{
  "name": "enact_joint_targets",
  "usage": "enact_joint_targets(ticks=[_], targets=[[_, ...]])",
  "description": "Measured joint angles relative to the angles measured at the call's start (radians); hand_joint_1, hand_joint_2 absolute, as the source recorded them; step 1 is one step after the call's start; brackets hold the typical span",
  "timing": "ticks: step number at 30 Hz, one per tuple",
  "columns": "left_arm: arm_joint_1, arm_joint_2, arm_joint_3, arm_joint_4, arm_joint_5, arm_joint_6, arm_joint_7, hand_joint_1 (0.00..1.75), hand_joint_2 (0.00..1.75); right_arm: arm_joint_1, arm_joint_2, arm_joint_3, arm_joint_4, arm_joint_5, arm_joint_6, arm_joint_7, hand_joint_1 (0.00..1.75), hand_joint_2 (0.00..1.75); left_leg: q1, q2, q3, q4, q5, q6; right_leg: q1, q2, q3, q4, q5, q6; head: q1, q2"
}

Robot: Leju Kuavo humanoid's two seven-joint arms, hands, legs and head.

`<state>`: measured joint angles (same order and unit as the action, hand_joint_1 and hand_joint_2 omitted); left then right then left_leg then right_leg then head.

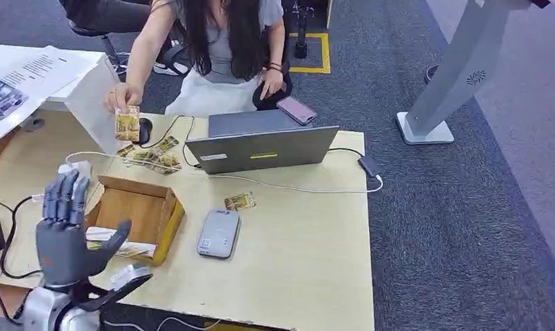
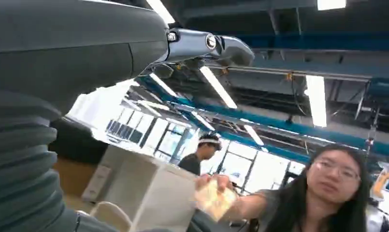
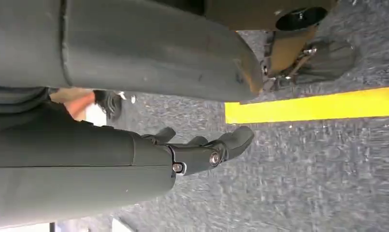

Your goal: Pass the card to the sensor for recognition and then transmit it.

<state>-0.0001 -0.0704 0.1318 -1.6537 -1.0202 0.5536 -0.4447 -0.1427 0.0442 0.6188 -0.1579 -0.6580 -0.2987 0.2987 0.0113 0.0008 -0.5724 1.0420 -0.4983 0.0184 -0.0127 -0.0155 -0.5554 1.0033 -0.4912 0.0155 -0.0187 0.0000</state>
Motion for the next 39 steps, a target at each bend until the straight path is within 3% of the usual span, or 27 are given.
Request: enact_joint_targets(ticks=[2,4,7,12,15,24,39], targets=[[-0.092,0.045,-0.057,0.112,-0.014,0.030,0.035,0.00,1.75,-0.017,0.000,0.015,0.000,0.002,0.000,0.008,0.00,0.00,0.000,0.002,-0.001,0.000,0.002,-0.003,0.000,0.001,-0.003,0.000,0.004,-0.004,0.007,0.000],[-0.139,0.076,-0.090,0.175,-0.031,0.048,0.051,0.00,1.75,-0.019,0.000,0.027,0.000,0.002,0.002,0.009,0.00,0.00,0.000,0.007,0.000,0.000,0.002,-0.003,0.000,0.007,-0.005,0.000,0.005,-0.003,0.004,0.000],[-0.245,0.104,-0.157,0.305,-0.147,0.064,0.135,0.00,1.75,-0.021,-0.002,0.043,0.002,0.010,0.018,0.017,0.00,0.00,0.000,0.004,-0.005,0.000,0.004,-0.002,0.000,0.004,-0.008,0.000,0.006,-0.002,0.005,0.000],[-0.462,0.107,-0.259,0.565,-0.199,0.114,0.182,0.00,1.75,-0.035,-0.002,0.067,0.003,0.011,0.029,0.034,0.00,0.00,0.000,0.004,-0.006,0.000,0.005,-0.003,0.000,0.004,-0.008,0.000,0.008,0.000,0.005,0.000],[-0.511,0.103,-0.297,0.639,-0.204,0.126,0.188,0.00,1.75,-0.036,-0.002,0.076,0.003,0.011,0.034,0.038,0.00,0.00,0.000,0.006,-0.006,0.000,0.005,-0.003,0.000,0.007,-0.009,0.000,0.008,-0.001,0.005,0.000],[-0.534,0.099,-0.336,0.716,-0.200,0.131,0.196,0.00,1.75,-0.036,-0.002,0.081,0.005,0.010,0.034,0.038,0.00,0.00,0.000,0.006,-0.008,0.000,0.005,-0.003,0.000,0.007,-0.011,0.000,0.008,-0.001,0.005,0.000],[-0.537,0.093,-0.337,0.777,-0.169,0.136,0.188,0.00,1.75,-0.035,-0.011,0.092,0.008,0.005,0.051,0.029,0.00,0.00,0.000,0.006,-0.008,0.000,0.005,-0.003,0.000,0.007,-0.011,0.000,0.008,-0.001,0.005,0.000]])
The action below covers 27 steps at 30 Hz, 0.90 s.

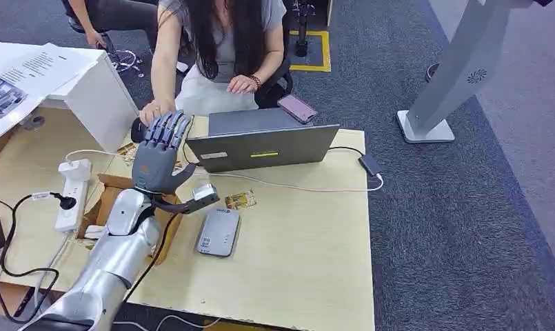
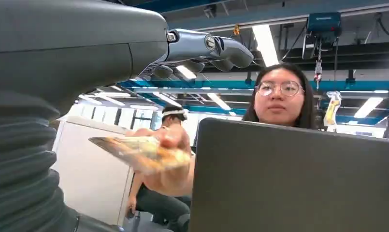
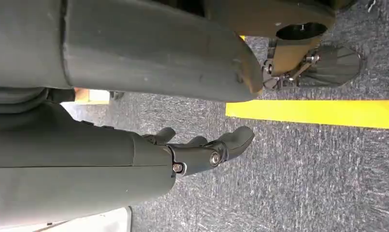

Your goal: Pass the card to the sensor for recognition and then transmit it.

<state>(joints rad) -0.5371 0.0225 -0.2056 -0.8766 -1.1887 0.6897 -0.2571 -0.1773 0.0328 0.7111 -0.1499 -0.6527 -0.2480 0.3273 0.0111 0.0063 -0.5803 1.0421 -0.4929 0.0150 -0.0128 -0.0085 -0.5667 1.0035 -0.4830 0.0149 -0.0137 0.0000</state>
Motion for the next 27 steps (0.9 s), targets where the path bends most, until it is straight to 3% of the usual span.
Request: enact_joint_targets(ticks=[3,6,14,27], targets=[[0.009,-0.003,0.002,-0.021,-0.076,0.001,0.047,0.00,1.75,0.002,-0.002,0.003,0.000,-0.009,-0.002,-0.007,0.00,0.00,0.000,0.000,0.000,0.000,0.000,0.000,0.000,0.000,0.000,0.000,0.000,0.000,-0.001,0.000],[0.013,-0.003,0.002,-0.035,-0.090,0.002,0.056,0.00,1.75,0.004,-0.002,0.004,0.000,-0.011,-0.002,-0.008,0.00,0.00,0.000,0.000,0.000,0.000,0.000,0.000,0.000,0.000,0.000,0.000,0.000,0.000,0.000,0.000],[0.018,-0.003,0.003,-0.049,-0.098,0.002,0.059,0.00,1.75,0.005,-0.003,0.004,0.000,-0.013,-0.003,-0.008,0.00,0.00,0.000,0.000,0.000,0.000,0.000,0.000,0.000,0.000,0.000,0.000,0.000,0.000,0.000,0.000],[0.035,-0.012,0.082,-0.062,-0.112,0.002,0.060,0.00,1.75,0.006,-0.008,0.009,0.001,-0.018,0.000,-0.016,0.00,0.00,0.000,0.000,-0.001,0.000,0.000,0.000,0.000,0.000,0.000,0.000,0.000,0.000,0.000,0.000]])
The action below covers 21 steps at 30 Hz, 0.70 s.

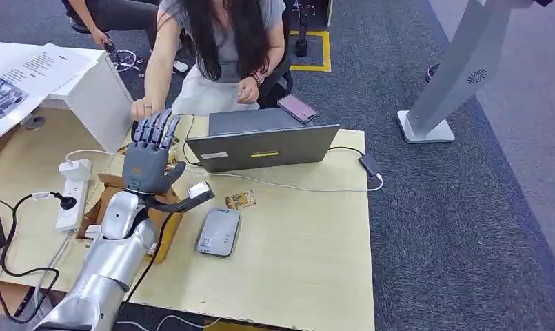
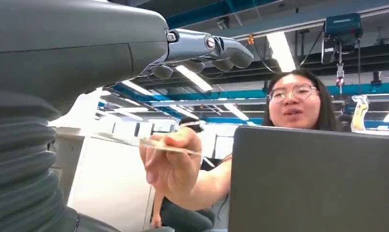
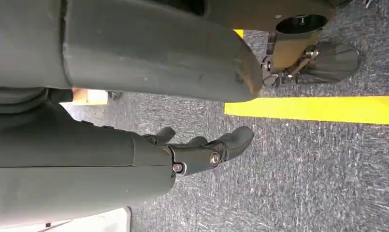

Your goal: Pass the card to the sensor for recognition and then transmit it.

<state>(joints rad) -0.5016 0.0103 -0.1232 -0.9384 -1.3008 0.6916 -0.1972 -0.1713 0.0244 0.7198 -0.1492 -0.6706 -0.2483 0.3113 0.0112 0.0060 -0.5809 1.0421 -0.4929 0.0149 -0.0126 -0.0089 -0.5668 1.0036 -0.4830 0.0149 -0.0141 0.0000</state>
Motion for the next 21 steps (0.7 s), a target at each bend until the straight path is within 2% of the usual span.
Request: enact_joint_targets(ticks=[19,21], targets=[[0.000,-0.007,0.000,0.000,0.005,0.000,0.008,0.00,1.75,0.002,0.000,0.002,0.005,-0.003,0.002,-0.001,0.00,0.00,0.000,0.000,0.000,0.000,0.000,0.000,0.000,0.000,0.000,0.000,0.000,0.000,0.000,0.000],[0.000,-0.006,0.000,0.000,0.005,0.000,0.023,0.00,1.75,0.003,0.000,0.002,0.005,-0.003,0.002,-0.003,0.00,0.00,0.000,0.000,0.000,0.000,0.000,0.000,0.000,0.000,0.000,0.000,0.000,0.000,0.000,0.000]])
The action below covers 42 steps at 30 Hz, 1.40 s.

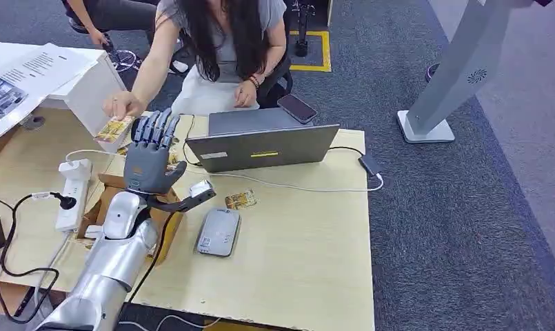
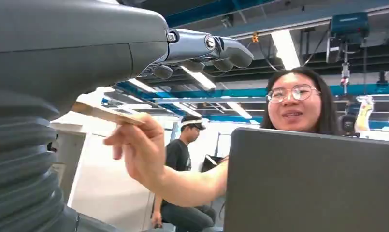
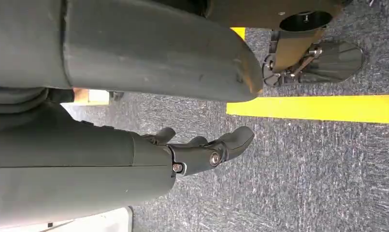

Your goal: Pass the card to the sensor for recognition and then transmit it.

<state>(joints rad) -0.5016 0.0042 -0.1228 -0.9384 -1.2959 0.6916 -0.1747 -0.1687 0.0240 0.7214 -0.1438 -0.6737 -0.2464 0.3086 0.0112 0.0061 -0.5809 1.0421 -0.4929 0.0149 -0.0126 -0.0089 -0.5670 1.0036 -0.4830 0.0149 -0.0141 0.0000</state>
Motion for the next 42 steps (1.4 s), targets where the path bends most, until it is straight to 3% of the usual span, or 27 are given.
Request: enact_joint_targets(ticks=[5,19,27,41,42], targets=[[0.000,0.005,0.000,0.000,-0.002,0.000,0.047,0.00,1.75,0.000,0.000,0.003,0.000,-0.007,0.001,0.000,0.00,0.00,0.000,0.000,0.000,0.000,0.000,0.000,0.000,0.000,0.000,0.000,0.000,0.000,0.000,0.000],[-0.004,0.043,0.022,0.049,-0.026,0.000,0.103,0.00,1.75,0.001,-0.001,0.017,0.000,-0.013,0.004,-0.008,0.00,0.00,0.000,0.000,0.000,0.000,0.000,0.000,0.000,0.000,0.000,0.000,0.000,0.000,0.000,0.000],[-0.011,0.074,0.053,0.083,-0.026,0.000,0.103,0.00,1.75,0.002,-0.004,0.023,0.001,-0.016,0.010,-0.011,0.00,0.00,0.000,0.000,0.000,0.000,0.000,0.000,0.000,0.000,0.000,0.000,0.000,0.000,0.000,0.000],[-0.020,0.075,0.069,0.098,-0.028,0.001,0.099,0.00,1.75,0.002,-0.009,0.026,0.001,-0.018,0.012,-0.016,0.00,0.00,0.000,0.000,0.000,0.000,0.000,0.000,0.000,0.000,0.000,0.000,0.000,0.000,0.000,0.000],[-0.020,0.075,0.069,0.099,-0.027,0.002,0.098,0.09,1.75,0.002,-0.009,0.026,0.001,-0.018,0.012,-0.016,0.00,0.00,0.000,0.000,0.000,0.000,0.000,0.000,0.000,0.000,0.000,0.000,0.000,0.000,0.000,0.000]])
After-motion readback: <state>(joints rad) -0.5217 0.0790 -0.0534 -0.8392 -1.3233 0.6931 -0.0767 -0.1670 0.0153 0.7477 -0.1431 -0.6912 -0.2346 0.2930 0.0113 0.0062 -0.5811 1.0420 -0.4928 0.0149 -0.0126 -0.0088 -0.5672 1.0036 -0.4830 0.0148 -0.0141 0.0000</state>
